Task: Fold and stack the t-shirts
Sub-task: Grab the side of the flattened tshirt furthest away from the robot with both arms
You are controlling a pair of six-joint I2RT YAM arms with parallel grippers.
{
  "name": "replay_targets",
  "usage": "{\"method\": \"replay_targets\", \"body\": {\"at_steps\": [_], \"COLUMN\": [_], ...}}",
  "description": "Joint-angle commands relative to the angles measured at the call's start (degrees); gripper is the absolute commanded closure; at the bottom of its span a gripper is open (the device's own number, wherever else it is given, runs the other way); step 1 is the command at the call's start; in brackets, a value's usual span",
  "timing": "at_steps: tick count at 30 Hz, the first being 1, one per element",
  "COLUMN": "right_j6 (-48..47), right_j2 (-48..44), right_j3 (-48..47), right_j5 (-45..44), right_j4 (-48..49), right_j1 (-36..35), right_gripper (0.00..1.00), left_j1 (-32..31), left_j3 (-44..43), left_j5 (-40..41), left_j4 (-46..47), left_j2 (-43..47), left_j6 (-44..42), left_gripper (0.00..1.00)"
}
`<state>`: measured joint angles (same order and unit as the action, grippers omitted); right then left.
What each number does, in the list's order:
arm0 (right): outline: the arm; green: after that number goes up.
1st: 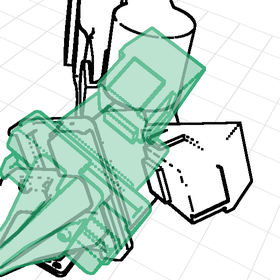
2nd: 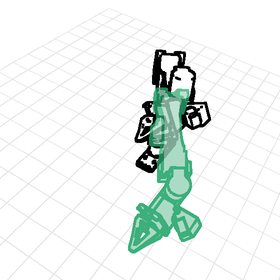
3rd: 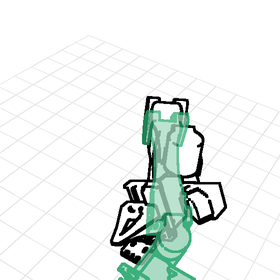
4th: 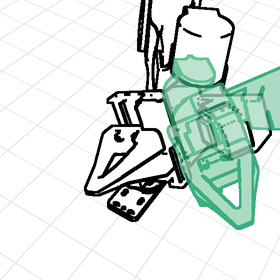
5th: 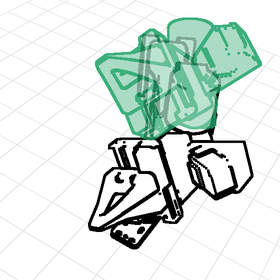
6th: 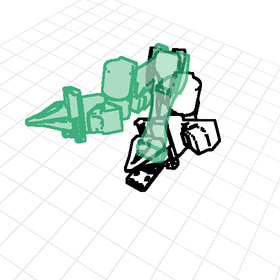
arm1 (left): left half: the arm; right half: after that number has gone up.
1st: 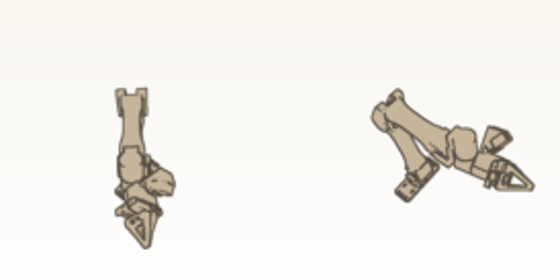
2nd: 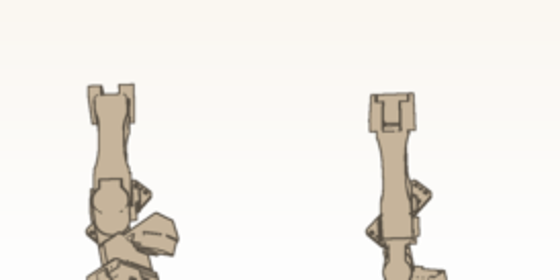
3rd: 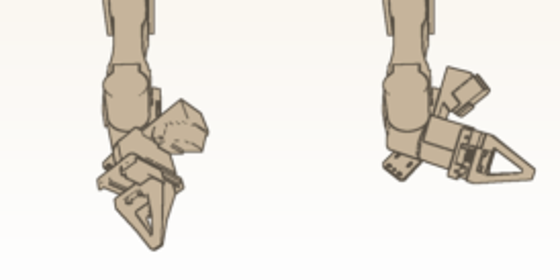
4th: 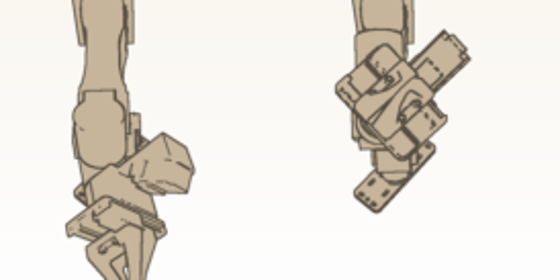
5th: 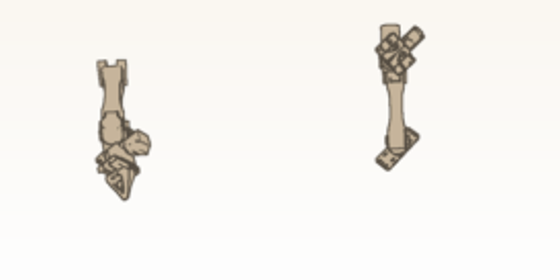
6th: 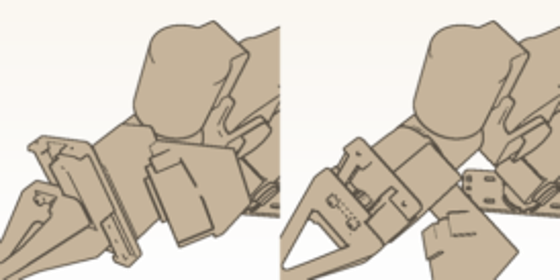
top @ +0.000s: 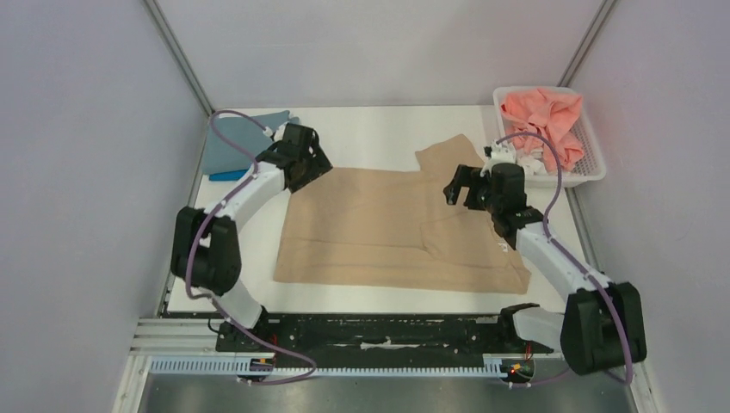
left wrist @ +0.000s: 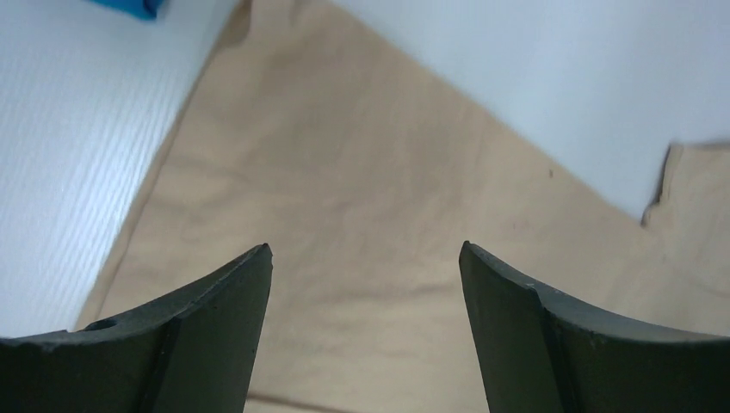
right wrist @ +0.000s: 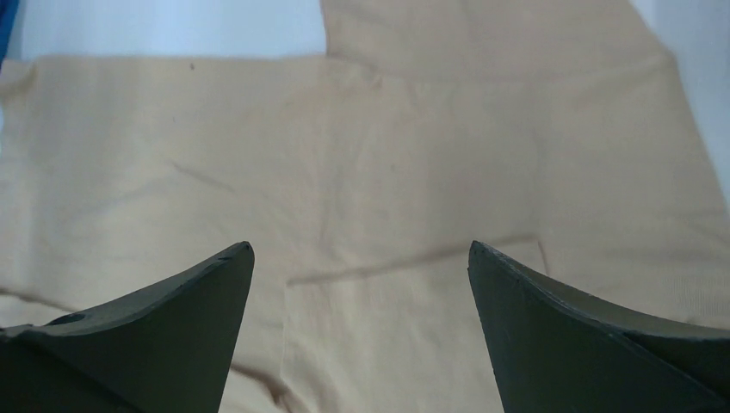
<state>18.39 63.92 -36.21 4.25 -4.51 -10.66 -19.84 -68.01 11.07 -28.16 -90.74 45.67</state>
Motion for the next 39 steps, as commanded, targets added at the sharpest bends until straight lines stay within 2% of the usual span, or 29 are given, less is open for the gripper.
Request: {"method": "replay_targets", "body": {"at_steps": [1,3,6,9,14,19,24,28,30,31,33,37,39], "right_j6": [-2.6,-2.6,-3.3,-3.8,-3.9,-3.5,-3.1,-3.7,-5.2,-6.2,-8.0,-5.6,-4.8], "right_j2": [7.4,9.7,12.4,14.9,17.6,18.3,18.7,19.5,20.6,21.4,23.2,30.9,37.7], "right_j3": [-6.1,-6.7,-7.9,-9.2,-9.5,-9.4,-10.0,-11.1,-12.0,-12.9,-14.8,-20.1,-27.8], "right_j5": [-2.7,-3.9,-5.4,-6.4,-5.7,-6.2,-6.2,-6.1,-5.9,-5.5,-4.5,10.2,14.9], "right_j4": [14.7,17.7,19.9,20.6,21.2,21.1,20.6,19.8,19.9,19.9,20.6,25.4,23.8], "right_j1": [-0.1,-0.1,-0.1,-0.1,-0.1,-0.1,-0.1,-0.1,-0.1,0.0,0.1,4.1,5.8], "right_gripper": [0.02,0.02,0.02,0.02,0.02,0.02,0.02,0.02,0.02,0.02,0.02,0.02,0.02], "left_j1": [6.1,8.0,10.6,11.6,12.2,12.2,12.1,12.1,12.1,12.1,12.2,12.1,12.1], "left_j3": [-8.6,-11.3,-16.7,-20.3,-24.1,-23.3,-19.8,-16.9,-16.6,-16.7,-17.5,-17.9,-16.5], "left_j5": [2.4,1.8,-3.0,-1.0,-1.8,-6.4,-8.1,-6.3,-6.2,-6.5,-5.6,-5.2,-6.2], "left_j4": [1.3,2.7,2.5,1.1,1.1,1.7,1.6,1.2,1.1,1.0,-0.4,-0.9,1.1], "left_j2": [-10.0,-15.0,-22.3,-27.4,-33.0,-34.4,-32.3,-30.2,-30.0,-30.0,-30.6,-29.9,-28.4], "left_j6": [-4.0,-4.8,-6.0,-5.8,-7.3,-8.8,-10.2,-10.9,-11.3,-11.6,-11.9,-13.4,-13.9], "left_gripper": [0.14,0.14,0.14,0.14,0.24,0.4,0.45,0.51,0.59,0.69,0.97,0.98,0.98]}}
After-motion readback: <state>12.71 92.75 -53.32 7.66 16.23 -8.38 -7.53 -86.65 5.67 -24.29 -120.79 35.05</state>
